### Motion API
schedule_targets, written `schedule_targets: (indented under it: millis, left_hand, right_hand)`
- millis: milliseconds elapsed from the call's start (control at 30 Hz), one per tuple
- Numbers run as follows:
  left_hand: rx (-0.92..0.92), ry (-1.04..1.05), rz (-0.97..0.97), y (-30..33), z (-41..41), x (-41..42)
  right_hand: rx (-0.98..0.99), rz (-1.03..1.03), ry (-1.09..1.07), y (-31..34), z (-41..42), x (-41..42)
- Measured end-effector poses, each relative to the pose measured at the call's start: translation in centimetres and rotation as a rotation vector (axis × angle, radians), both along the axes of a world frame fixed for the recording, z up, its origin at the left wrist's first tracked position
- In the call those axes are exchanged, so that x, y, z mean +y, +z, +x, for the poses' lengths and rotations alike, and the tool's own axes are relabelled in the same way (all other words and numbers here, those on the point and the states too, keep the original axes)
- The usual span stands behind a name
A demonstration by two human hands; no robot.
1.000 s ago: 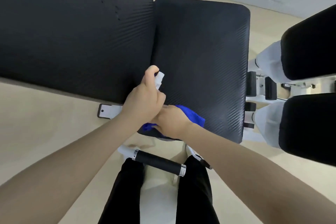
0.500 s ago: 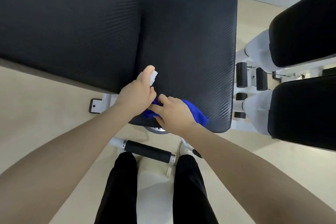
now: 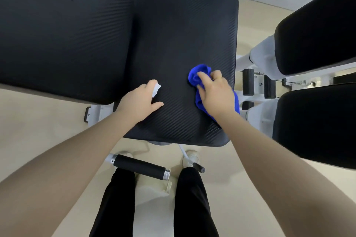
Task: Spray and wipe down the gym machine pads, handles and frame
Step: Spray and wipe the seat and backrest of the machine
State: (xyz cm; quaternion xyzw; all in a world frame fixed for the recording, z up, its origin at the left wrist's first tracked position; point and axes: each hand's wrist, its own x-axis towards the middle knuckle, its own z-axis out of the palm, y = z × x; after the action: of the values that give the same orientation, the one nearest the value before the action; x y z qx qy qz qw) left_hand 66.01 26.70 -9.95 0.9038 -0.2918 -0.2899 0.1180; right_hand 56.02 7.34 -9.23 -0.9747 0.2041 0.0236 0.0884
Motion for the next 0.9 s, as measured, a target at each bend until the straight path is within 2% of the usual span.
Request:
schedule_targets:
  millis: [100, 200, 267, 367, 433, 600, 700, 767, 833, 900]
  left_hand:
    - [-0.008, -0.001, 0.012, 0.6, 0.0, -0.4]
    - [-0.06, -0.042, -0.014, 1.3, 0.0, -1.2]
    - [-0.101, -0.079, -0.069, 1.3, 0.4, -2.1]
    - [-0.095, -0.075, -0.134, 0.9, 1.3, -3.8]
    - [-0.094, -0.033, -0.15, 1.0, 1.4, -4.9]
    - [-0.079, 0.033, -0.183, 1.6, 0.0, -6.2]
    - [-0.073, 0.018, -0.218, 1.1, 0.0, -6.0]
    - [-0.089, -0.021, -0.226, 0.6, 0.3, -5.7]
    - [-0.097, -0.031, -0.241, 0.4, 0.5, -5.1]
    - [-0.125, -0.022, -0.239, 0.5, 0.6, -4.3]
  right_hand:
    - [0.036, 0.056, 0.181, 0.7, -5.0, 1.9]
    - [0.035, 0.066, 0.233, 0.8, -6.0, 0.3]
    - [-0.005, 0.036, 0.134, 0.6, -3.1, -2.0]
    - [-0.051, 0.023, -0.134, 0.0, 2.2, -5.5]
    - [-0.064, 0.019, -0.18, 0.0, 2.9, -5.7]
    - [0.014, 0.106, 0.139, 1.0, -4.4, -1.9]
    - [0.034, 0.1, 0.224, 0.6, -2.5, -3.5]
    - [-0.017, 0.06, 0.097, 0.3, 1.6, -4.8]
    - [-0.02, 0.022, -0.12, 0.1, 5.4, -5.7]
    - [-0.012, -0.054, -0.227, -0.3, 6.7, -4.8]
